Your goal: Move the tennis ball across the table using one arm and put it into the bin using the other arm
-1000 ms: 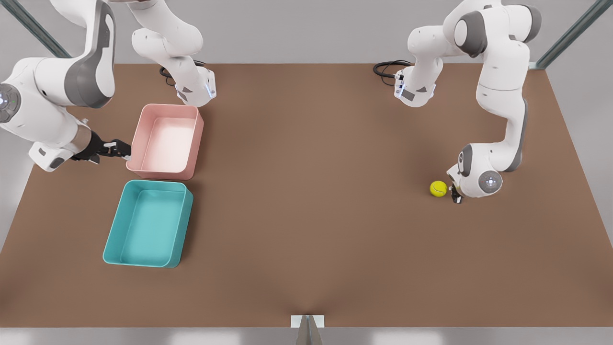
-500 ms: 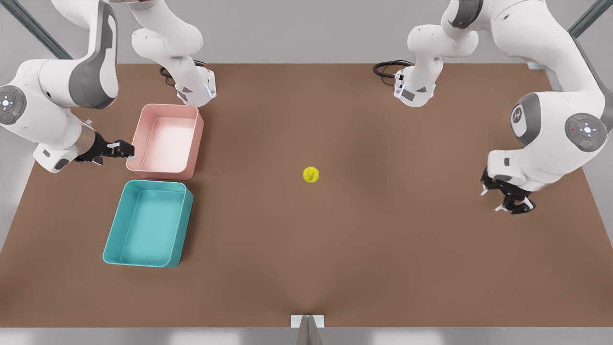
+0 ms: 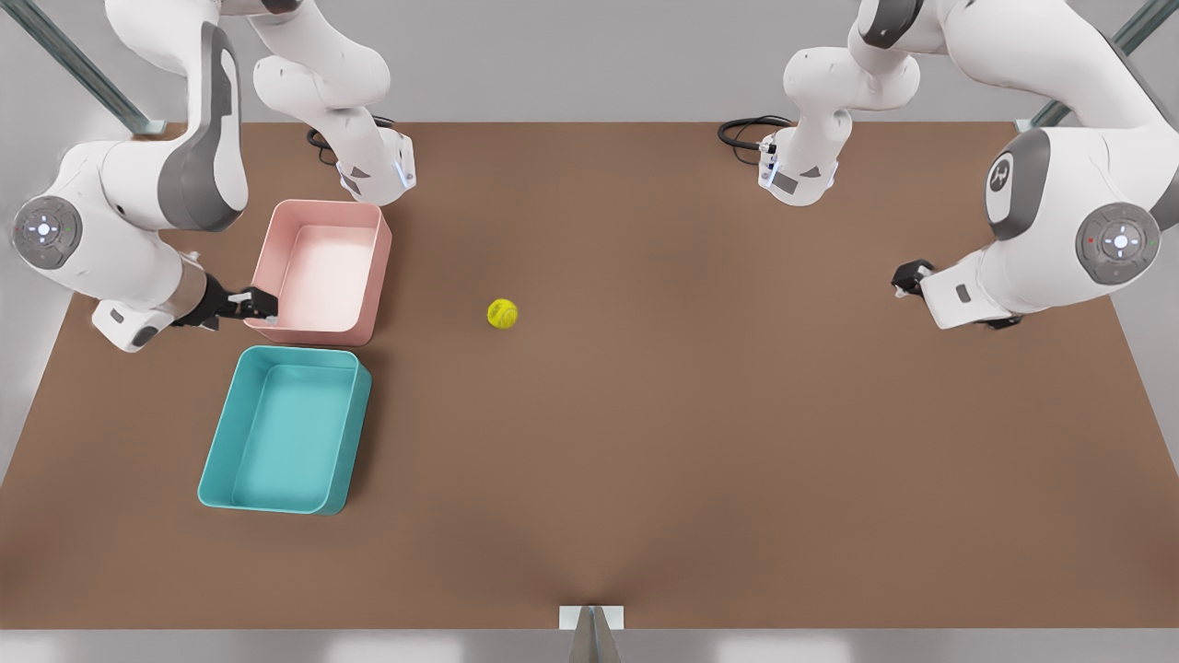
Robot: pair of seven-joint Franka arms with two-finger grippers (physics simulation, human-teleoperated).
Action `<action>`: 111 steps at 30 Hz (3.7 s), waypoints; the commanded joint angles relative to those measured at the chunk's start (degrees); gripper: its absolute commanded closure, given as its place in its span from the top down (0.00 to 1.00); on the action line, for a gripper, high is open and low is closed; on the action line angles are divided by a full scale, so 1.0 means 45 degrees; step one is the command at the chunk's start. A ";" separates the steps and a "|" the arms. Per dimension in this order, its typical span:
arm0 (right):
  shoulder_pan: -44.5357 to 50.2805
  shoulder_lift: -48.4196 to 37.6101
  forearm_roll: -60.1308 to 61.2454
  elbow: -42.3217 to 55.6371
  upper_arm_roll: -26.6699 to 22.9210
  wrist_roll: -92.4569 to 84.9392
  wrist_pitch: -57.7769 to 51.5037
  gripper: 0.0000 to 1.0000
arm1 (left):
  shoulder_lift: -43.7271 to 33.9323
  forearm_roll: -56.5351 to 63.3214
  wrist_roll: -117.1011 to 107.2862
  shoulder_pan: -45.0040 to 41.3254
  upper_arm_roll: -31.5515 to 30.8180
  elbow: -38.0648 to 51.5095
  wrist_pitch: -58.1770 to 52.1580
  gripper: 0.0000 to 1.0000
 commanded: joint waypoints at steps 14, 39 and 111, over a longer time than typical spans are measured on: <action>0.5987 0.1150 0.0721 -0.3149 0.0005 1.0787 0.5388 1.00 | 0.0027 0.0016 -0.6165 0.0000 -0.0001 -0.0065 -0.0415 1.00; 0.7569 0.1814 0.1170 -0.8403 0.0044 1.0905 1.2108 1.00 | 0.0144 -0.0043 -0.6165 -0.0019 0.0018 -0.0182 -0.0473 1.00; 0.1475 0.1482 0.0174 -0.6138 -0.1088 -0.1828 1.0194 0.73 | 0.0436 -0.0062 -0.6224 0.0000 0.0018 -0.0280 -0.0434 1.00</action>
